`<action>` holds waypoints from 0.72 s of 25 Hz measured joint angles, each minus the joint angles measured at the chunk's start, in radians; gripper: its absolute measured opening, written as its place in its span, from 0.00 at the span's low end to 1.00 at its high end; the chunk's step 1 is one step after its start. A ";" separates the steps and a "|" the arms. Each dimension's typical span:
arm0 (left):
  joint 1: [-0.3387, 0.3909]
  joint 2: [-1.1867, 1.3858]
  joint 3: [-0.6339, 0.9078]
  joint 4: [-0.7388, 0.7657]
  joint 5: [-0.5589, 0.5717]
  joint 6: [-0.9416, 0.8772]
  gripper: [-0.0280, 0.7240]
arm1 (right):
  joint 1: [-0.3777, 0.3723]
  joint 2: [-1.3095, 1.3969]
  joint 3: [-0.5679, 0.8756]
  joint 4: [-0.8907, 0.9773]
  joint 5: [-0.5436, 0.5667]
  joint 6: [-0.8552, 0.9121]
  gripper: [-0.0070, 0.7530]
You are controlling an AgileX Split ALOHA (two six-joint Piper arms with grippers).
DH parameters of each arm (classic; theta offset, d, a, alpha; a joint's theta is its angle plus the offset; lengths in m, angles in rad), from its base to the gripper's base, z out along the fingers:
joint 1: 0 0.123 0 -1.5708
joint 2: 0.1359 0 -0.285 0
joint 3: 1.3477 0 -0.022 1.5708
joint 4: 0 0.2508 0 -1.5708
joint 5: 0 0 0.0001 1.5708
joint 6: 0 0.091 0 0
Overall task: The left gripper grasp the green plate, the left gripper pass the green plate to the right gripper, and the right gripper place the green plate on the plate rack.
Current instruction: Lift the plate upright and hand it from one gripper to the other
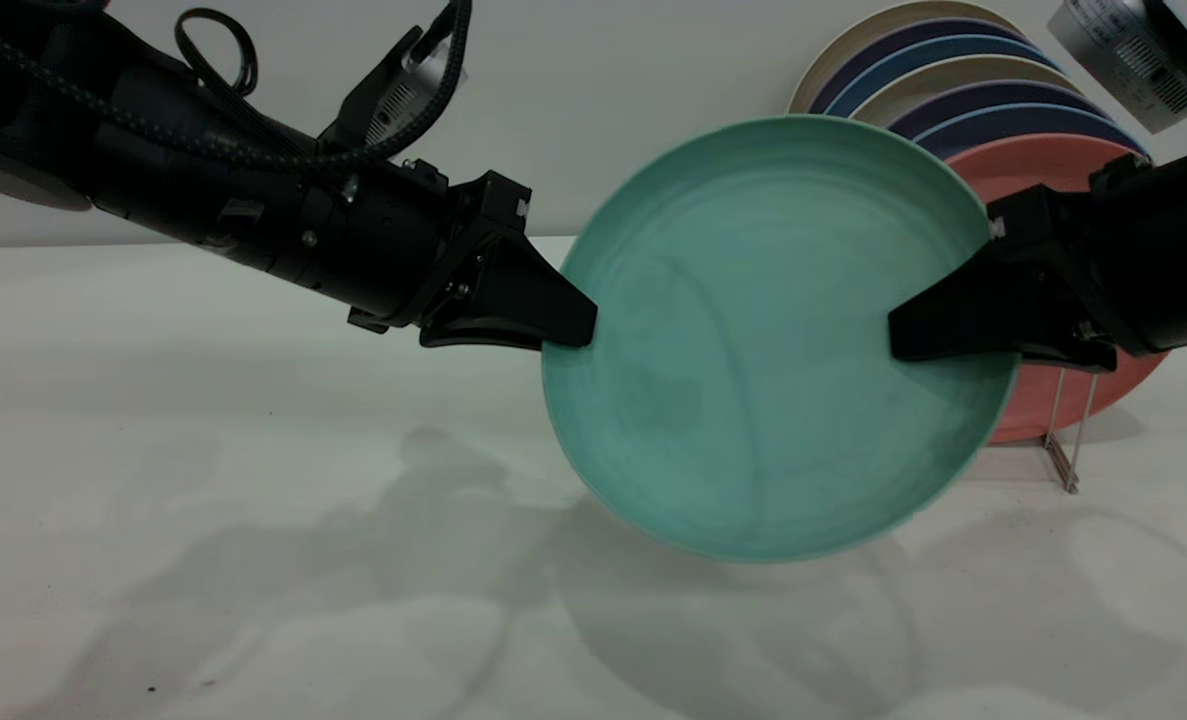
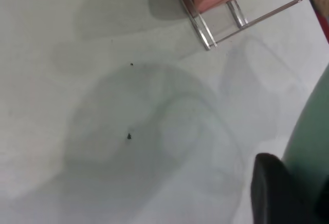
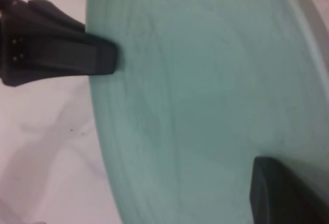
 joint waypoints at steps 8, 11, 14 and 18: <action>0.004 0.000 0.000 0.034 0.048 -0.003 0.86 | 0.000 0.000 0.000 -0.003 -0.012 -0.015 0.13; 0.022 0.000 0.000 0.103 0.071 -0.008 0.93 | 0.000 0.000 0.000 -0.004 -0.012 -0.022 0.13; 0.064 0.000 -0.002 0.231 0.081 -0.024 0.91 | 0.000 0.000 0.000 -0.005 -0.012 -0.028 0.13; 0.137 0.000 -0.005 0.430 0.073 -0.134 0.85 | 0.000 0.000 0.000 -0.005 -0.012 -0.048 0.13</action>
